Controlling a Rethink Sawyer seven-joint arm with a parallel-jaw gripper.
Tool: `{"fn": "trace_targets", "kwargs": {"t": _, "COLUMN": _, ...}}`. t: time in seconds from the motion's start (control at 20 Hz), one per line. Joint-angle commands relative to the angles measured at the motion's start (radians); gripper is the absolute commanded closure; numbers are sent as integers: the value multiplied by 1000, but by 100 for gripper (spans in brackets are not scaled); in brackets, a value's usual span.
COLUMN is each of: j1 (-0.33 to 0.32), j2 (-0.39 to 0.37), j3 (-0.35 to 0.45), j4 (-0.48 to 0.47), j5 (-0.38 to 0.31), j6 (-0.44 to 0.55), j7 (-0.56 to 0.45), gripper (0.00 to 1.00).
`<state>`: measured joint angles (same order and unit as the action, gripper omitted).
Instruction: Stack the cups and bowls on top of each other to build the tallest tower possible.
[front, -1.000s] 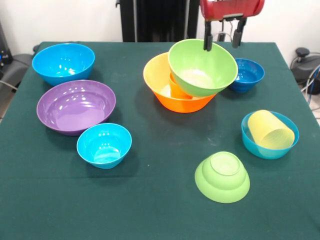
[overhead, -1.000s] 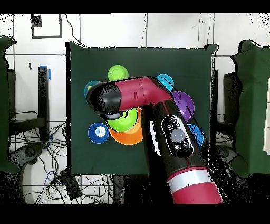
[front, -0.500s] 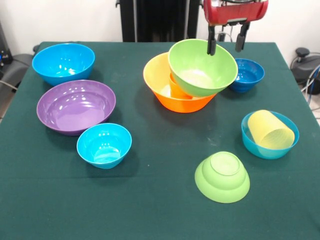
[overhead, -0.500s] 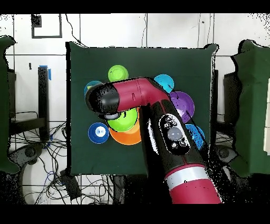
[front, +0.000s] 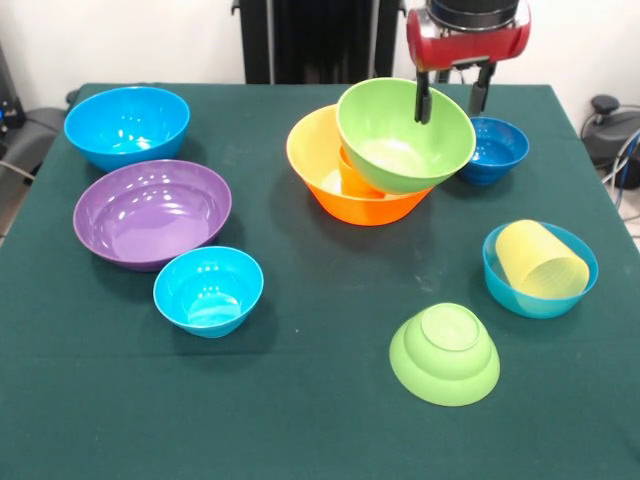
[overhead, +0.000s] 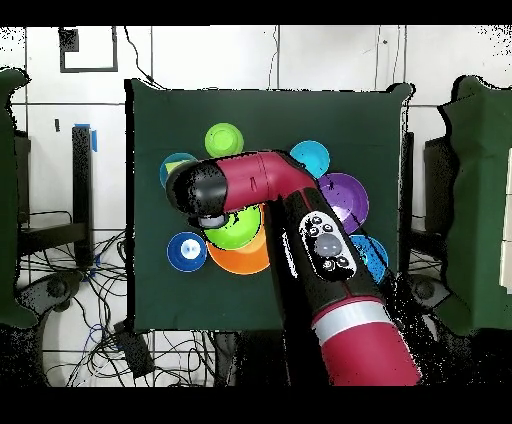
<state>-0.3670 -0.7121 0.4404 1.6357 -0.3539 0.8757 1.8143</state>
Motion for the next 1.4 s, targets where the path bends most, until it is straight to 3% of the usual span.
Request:
{"fn": "trace_targets", "kwargs": {"t": 0.05, "j1": 24, "j2": 75, "j3": 10, "j4": -4, "j5": -72, "j6": -69, "j7": -36, "gripper": 0}}
{"fn": "trace_targets", "kwargs": {"t": 0.5, "j1": 35, "j2": 46, "j3": 16, "j4": 43, "j5": -61, "j6": -74, "j7": -23, "gripper": 0}}
{"fn": "trace_targets", "kwargs": {"t": 1.4, "j1": 32, "j2": 99, "j3": 3, "j4": -26, "j5": -75, "j6": -53, "j7": -38, "gripper": 0}}
